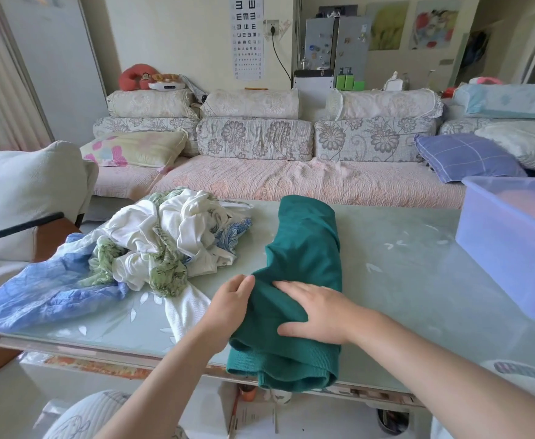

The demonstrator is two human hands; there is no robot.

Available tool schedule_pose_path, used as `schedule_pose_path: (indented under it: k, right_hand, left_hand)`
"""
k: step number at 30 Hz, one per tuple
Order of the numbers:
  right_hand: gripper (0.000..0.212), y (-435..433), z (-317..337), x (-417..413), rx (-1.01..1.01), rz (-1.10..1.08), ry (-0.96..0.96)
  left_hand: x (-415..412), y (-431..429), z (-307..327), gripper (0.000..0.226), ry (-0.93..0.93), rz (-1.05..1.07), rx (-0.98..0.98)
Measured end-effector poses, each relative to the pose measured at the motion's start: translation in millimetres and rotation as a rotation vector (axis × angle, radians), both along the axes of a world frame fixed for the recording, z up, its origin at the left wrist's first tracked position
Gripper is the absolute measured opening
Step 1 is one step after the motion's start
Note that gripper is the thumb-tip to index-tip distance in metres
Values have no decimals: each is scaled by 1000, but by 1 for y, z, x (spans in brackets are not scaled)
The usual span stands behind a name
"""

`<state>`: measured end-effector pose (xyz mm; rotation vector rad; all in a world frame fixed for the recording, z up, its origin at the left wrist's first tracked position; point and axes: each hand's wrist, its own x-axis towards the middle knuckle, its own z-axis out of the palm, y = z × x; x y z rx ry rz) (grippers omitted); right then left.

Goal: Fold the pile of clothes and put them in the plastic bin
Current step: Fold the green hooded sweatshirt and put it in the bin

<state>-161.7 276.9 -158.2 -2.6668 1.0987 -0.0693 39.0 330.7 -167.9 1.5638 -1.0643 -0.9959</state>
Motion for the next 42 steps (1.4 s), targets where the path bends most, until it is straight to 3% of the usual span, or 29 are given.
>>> schedule_pose_path:
  k: [4, 9, 13, 15, 16, 19, 21, 22, 26, 29, 31, 33, 34, 36, 38, 40, 42]
  right_hand:
    - [87, 2, 0, -5, 15, -12, 2]
    - [76, 3, -2, -14, 46, -53, 49]
    - [72, 6, -3, -19, 54, -61, 140]
    - [72, 8, -4, -18, 19, -42, 147]
    - [73, 9, -5, -17, 1, -25, 136]
    - [75, 11, -7, -12, 25, 36, 112]
    - [75, 14, -9, -10, 74, 66, 150]
    - [73, 15, -9, -10, 87, 69, 165]
    - [46, 8, -4, -17, 173, -2, 32]
    - [32, 4, -5, -20, 128, -69, -125]
    - [40, 3, -9, -20, 70, -80, -145]
    - [56, 2, -14, -22, 87, -50, -21]
    - [61, 1, -18, -23, 109, -24, 73]
    - [66, 1, -23, -24, 163, 17, 193]
    - [69, 1, -24, -25, 257, 45, 179]
    - [68, 1, -19, -30, 369, 64, 125]
    - [65, 0, -12, -37, 473, 45, 40]
  left_hand:
    - [-8, 0, -1, 37, -179, 67, 8]
    - [10, 1, 4, 33, -77, 83, 40]
    - [34, 8, -4, 36, -426, -70, 312]
    - [32, 8, -9, 45, -685, -136, 340]
    - [29, 6, -11, 49, -841, -138, 240]
    - [15, -1, -4, 40, -1097, -143, -427]
    - [8, -7, -5, 39, -1149, -267, -549]
    - [7, -10, -10, 42, -1177, -351, -441]
    - [10, -13, -24, 57, -1208, -592, 357]
    - [7, -14, -6, 57, -1337, -623, 469]
    - [6, -10, 5, 56, -1350, -608, 516]
    - [5, -7, 9, 50, -1358, -515, 444]
    - [3, -6, 10, 45, -1382, -422, 318]
    - [-6, -14, 10, 35, -1377, -222, -74]
    - [-16, -26, 3, 32, -1258, -220, -392]
    - [-21, -36, -13, 45, -1215, -356, -357]
    - [-13, -42, -34, 62, -1210, -442, -3]
